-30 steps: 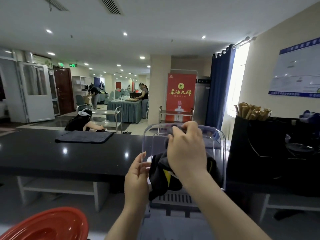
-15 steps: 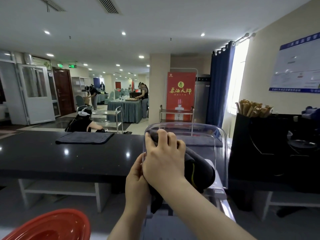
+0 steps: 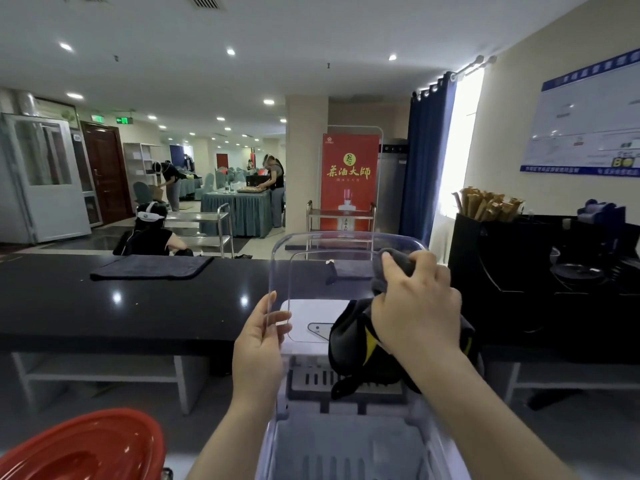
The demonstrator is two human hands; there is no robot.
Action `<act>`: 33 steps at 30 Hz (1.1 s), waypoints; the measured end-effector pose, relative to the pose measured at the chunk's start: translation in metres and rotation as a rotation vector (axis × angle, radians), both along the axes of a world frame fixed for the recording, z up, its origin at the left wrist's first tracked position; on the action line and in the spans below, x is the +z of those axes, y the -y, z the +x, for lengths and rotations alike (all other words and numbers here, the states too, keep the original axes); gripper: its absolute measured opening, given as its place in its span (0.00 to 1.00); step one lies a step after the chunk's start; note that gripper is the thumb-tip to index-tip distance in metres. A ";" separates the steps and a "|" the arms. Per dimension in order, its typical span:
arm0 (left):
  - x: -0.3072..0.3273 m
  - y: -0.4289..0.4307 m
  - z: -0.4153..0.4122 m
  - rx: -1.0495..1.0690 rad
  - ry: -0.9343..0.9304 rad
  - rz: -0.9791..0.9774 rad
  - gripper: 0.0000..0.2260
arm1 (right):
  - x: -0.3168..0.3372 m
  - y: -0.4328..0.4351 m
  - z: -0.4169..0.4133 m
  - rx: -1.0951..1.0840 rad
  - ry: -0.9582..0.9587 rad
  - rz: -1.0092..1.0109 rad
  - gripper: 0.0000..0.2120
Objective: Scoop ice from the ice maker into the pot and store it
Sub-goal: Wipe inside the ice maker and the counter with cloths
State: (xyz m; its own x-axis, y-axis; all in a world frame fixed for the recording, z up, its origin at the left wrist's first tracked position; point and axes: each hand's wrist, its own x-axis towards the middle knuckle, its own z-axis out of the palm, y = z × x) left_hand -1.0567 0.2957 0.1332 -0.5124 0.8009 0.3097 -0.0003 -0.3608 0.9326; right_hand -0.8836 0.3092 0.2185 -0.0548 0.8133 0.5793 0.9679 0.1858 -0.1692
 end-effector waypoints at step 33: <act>-0.003 -0.001 -0.002 0.003 -0.046 0.017 0.21 | -0.018 0.013 -0.010 0.139 0.125 -0.011 0.26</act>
State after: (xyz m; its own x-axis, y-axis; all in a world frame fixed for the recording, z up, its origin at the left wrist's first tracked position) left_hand -1.0582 0.2963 0.1300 -0.4998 0.7937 0.3467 0.0432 -0.3770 0.9252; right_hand -0.8938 0.2958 0.2008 -0.2387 0.7991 0.5518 0.9466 0.3184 -0.0516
